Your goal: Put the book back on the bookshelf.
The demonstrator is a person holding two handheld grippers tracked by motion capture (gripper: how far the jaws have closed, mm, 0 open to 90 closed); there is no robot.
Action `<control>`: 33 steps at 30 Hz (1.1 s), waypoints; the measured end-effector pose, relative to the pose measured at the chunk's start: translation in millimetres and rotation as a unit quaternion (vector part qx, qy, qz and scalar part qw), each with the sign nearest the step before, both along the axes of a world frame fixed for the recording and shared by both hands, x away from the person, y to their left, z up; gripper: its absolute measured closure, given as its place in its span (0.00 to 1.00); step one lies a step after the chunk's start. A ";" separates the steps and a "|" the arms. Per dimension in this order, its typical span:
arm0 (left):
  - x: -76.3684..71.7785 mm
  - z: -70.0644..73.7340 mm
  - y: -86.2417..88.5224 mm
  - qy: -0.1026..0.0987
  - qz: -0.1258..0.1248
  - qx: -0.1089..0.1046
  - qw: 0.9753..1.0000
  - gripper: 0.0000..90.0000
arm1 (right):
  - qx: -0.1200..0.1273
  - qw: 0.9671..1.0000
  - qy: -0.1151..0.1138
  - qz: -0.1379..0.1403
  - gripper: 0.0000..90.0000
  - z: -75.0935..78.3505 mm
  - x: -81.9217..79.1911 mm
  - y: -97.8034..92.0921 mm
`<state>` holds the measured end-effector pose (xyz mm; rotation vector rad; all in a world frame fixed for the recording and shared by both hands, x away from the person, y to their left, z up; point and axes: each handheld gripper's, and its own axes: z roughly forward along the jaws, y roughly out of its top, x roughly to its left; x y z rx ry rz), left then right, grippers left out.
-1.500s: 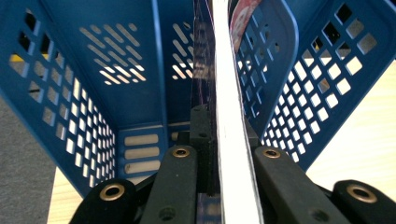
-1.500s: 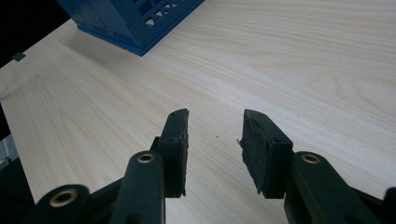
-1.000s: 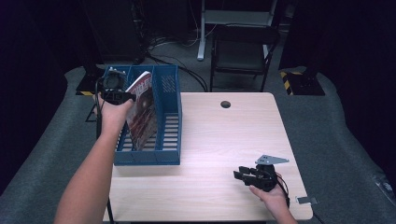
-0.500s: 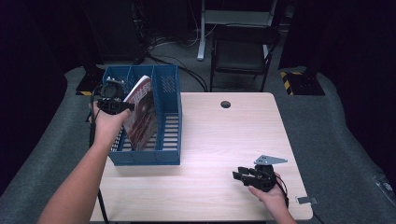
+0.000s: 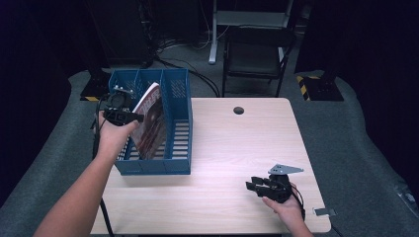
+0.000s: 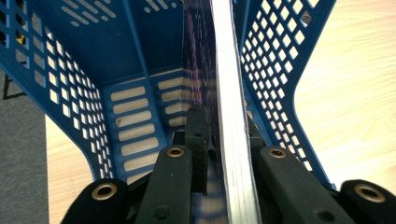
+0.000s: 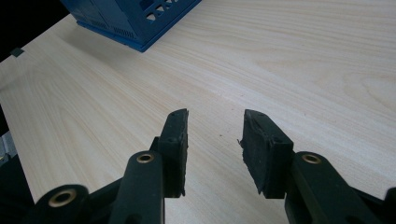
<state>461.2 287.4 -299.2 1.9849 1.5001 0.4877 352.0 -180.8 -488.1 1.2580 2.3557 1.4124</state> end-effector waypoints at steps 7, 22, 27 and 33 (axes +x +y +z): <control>1.1 2.7 -1.7 0.007 -0.001 -0.002 1.000 0.87 | 0.001 1.000 0.001 -0.001 0.67 0.0 0.0 -0.1; 4.5 14.3 -4.2 0.009 -0.004 -0.005 1.000 0.86 | 0.000 1.000 0.000 0.000 0.67 -0.2 0.0 0.2; 5.9 15.9 -5.0 0.015 -0.007 -0.003 1.000 0.86 | 0.000 1.000 0.001 0.001 0.67 -0.4 0.3 -0.2; 6.2 17.4 -5.0 0.022 -0.005 -0.007 1.000 0.86 | 0.000 1.000 0.003 0.000 0.67 -0.2 -0.1 0.1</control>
